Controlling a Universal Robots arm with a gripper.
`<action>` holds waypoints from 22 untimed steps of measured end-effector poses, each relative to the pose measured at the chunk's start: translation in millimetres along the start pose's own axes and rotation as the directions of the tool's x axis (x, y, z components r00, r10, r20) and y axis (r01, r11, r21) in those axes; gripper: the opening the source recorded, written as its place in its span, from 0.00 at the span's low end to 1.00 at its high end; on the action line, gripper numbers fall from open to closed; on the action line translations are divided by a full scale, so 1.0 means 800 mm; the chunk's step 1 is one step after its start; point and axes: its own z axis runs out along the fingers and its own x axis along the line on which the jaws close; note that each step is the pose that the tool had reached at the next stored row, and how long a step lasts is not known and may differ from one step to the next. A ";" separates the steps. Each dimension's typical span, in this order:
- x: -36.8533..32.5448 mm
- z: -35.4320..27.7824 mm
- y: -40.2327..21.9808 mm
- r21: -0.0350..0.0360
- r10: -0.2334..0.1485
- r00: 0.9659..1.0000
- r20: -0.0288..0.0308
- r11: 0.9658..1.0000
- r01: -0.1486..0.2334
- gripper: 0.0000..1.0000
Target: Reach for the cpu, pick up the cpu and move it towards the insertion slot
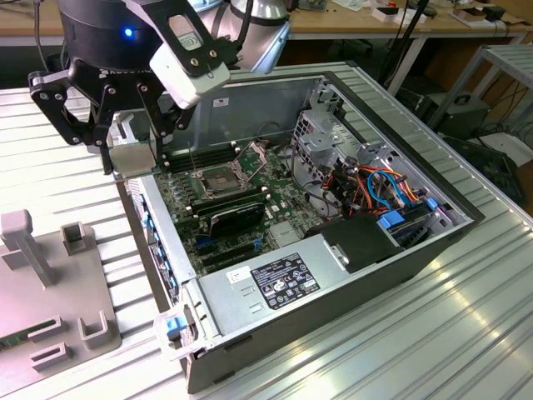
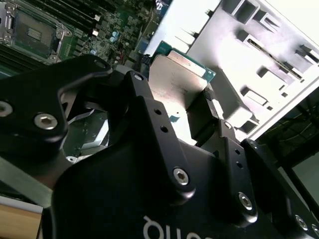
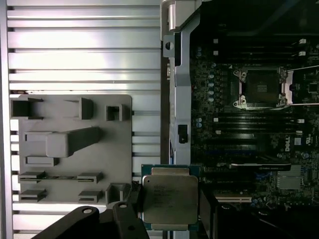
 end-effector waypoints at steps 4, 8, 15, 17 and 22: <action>-0.0188 -0.0005 0.0010 0.000 0.000 1.000 0.000 1.000 0.000 0.55; -0.0285 -0.0007 0.0032 0.000 0.000 1.000 0.000 1.000 0.000 0.55; -0.0416 -0.0007 0.0370 0.001 0.000 1.000 0.000 1.000 0.000 0.55; -0.0431 -0.0005 0.0499 0.001 0.000 1.000 0.000 1.000 0.000 0.55; -0.0640 0.0009 0.0610 0.001 0.000 1.000 0.000 1.000 0.000 0.55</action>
